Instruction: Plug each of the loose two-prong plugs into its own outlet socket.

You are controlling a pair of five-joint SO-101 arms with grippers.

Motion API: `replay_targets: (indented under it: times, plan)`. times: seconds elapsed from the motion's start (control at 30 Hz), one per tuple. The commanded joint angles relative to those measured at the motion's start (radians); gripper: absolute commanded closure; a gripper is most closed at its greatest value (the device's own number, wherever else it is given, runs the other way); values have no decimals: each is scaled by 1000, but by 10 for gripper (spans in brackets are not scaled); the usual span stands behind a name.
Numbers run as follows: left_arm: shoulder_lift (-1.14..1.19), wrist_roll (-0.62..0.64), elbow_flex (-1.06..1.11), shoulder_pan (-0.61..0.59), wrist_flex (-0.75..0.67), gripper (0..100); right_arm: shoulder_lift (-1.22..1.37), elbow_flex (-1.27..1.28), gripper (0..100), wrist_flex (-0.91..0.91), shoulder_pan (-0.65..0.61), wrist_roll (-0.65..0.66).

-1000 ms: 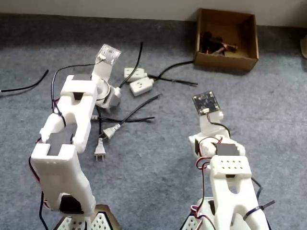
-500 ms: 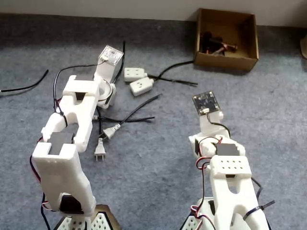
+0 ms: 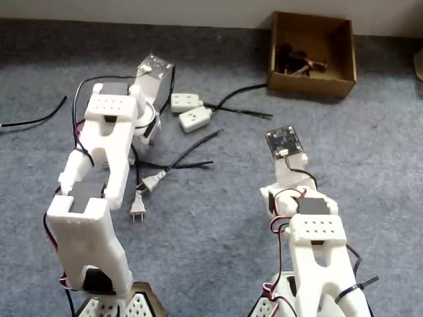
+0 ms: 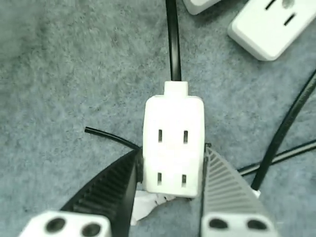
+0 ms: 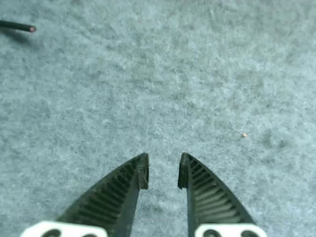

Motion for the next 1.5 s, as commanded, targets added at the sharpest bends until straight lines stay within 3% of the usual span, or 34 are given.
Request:
replay_targets:
  times: [0.0,0.23,0.63,0.93,1.2,1.47]
  plan:
    - [-18,9,-108,39,106,994,-25,-4,889,-19,12,12]
    - [-122,9,-116,147,192,994,-25,-4,889,-19,12,12]
    - [-415,2,188,291,167,994,-25,-4,889,-19,12,12]
    - [-601,0,470,328,5,994,-25,-4,889,-19,12,12]
    - [-687,-40,811,466,-307,994,-25,-4,889,-19,12,12]
    - [-691,-40,940,489,-474,994,-25,-4,889,-19,12,12]
